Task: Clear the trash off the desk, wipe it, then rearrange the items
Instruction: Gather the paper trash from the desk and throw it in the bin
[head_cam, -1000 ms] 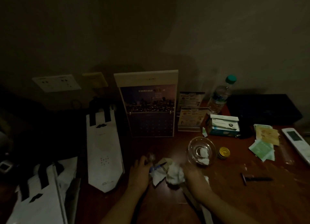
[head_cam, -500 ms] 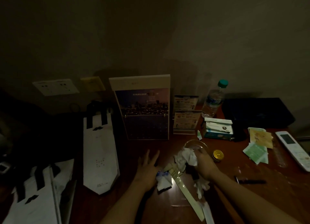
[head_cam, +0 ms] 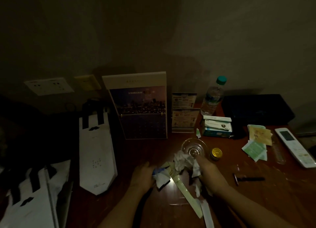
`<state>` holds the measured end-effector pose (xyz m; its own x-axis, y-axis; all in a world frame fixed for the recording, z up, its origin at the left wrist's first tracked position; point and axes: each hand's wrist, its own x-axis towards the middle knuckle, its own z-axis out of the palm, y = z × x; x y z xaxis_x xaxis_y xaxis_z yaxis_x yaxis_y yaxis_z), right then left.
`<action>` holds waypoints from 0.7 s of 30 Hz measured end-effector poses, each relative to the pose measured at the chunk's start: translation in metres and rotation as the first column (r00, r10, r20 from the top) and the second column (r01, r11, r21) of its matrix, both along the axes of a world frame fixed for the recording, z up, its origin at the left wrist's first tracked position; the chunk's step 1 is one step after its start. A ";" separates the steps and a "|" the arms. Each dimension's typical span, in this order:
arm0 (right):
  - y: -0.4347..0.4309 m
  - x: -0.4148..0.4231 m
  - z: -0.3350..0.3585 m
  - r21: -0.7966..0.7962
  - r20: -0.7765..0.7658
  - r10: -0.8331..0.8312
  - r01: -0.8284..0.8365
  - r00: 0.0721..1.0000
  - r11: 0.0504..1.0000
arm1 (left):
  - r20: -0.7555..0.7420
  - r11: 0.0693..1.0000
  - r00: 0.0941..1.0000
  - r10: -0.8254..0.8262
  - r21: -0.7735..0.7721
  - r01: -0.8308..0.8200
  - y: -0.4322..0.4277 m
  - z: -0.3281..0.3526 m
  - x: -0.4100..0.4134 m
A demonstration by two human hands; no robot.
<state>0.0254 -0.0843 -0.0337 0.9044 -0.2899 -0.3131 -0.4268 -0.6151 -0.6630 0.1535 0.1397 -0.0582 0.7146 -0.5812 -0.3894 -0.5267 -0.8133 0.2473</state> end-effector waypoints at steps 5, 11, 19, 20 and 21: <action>0.008 -0.045 -0.003 0.106 -0.090 0.106 -0.096 0.990 0.990 | 0.038 0.992 0.993 -0.115 -0.053 0.117 0.013 0.000 -0.009; 0.016 -0.074 -0.003 0.098 -0.302 0.317 -0.301 0.899 0.948 | -0.058 0.949 0.968 -0.245 -0.221 0.227 0.008 0.004 -0.030; 0.021 -0.087 -0.017 -0.048 -0.306 0.211 -0.236 0.928 0.971 | -0.024 0.936 0.936 -0.351 -0.033 0.351 -0.022 0.001 -0.055; 0.022 -0.088 -0.016 -0.057 -0.308 0.237 -0.266 0.922 0.962 | -0.020 0.946 0.946 -0.322 -0.030 0.322 -0.023 0.003 -0.058; 0.023 -0.088 -0.013 -0.067 -0.323 0.250 -0.286 0.913 0.956 | -0.009 0.948 0.948 -0.317 -0.024 0.317 -0.023 0.003 -0.060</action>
